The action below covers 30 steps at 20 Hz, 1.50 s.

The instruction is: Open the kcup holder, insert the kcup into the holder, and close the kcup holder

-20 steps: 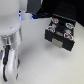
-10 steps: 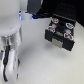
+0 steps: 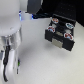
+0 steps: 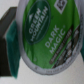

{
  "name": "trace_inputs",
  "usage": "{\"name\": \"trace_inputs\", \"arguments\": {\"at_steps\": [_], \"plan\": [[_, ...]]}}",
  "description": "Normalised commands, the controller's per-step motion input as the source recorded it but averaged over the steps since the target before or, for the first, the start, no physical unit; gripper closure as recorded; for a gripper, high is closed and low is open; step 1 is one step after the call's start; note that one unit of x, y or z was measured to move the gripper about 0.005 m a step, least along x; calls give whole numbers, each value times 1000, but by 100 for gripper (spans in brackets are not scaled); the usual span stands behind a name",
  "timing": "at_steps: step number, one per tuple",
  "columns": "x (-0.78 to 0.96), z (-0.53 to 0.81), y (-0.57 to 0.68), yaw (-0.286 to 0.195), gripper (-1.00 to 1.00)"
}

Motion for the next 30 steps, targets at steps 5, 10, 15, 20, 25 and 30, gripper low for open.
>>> {"name": "trace_inputs", "arguments": {"at_steps": [5,10,15,20,25,30], "plan": [[53,604,216,-27,100],[34,866,396,-12,100],[29,856,445,3,100],[27,741,570,32,100],[32,662,620,19,100],[19,493,646,17,100]]}}
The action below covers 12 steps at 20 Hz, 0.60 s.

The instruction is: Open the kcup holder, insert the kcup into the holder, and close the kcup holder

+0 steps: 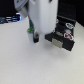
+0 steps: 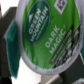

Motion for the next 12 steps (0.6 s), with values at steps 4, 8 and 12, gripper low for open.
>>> {"name": "trace_inputs", "arguments": {"at_steps": [4,8,12], "plan": [[-69,361,621,35,100],[-78,364,619,26,100],[-53,289,635,14,100]]}}
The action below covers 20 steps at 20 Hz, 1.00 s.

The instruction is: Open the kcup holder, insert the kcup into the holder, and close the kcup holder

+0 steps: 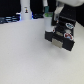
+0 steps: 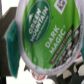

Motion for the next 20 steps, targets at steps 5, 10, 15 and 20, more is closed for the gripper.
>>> {"name": "trace_inputs", "arguments": {"at_steps": [5,10,15,20], "plan": [[-78,102,600,43,100],[6,7,609,41,100],[-20,-15,563,51,100],[-144,-37,514,68,100]]}}
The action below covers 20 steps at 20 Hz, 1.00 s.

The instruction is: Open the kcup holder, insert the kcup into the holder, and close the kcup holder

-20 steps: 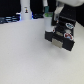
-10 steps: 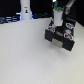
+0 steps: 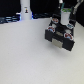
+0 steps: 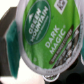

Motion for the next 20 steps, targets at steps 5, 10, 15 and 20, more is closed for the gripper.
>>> {"name": "trace_inputs", "arguments": {"at_steps": [5,10,15,20], "plan": [[-327,-63,381,105,100],[-393,-46,354,113,100],[-330,-113,173,104,100],[-292,-185,55,78,100]]}}
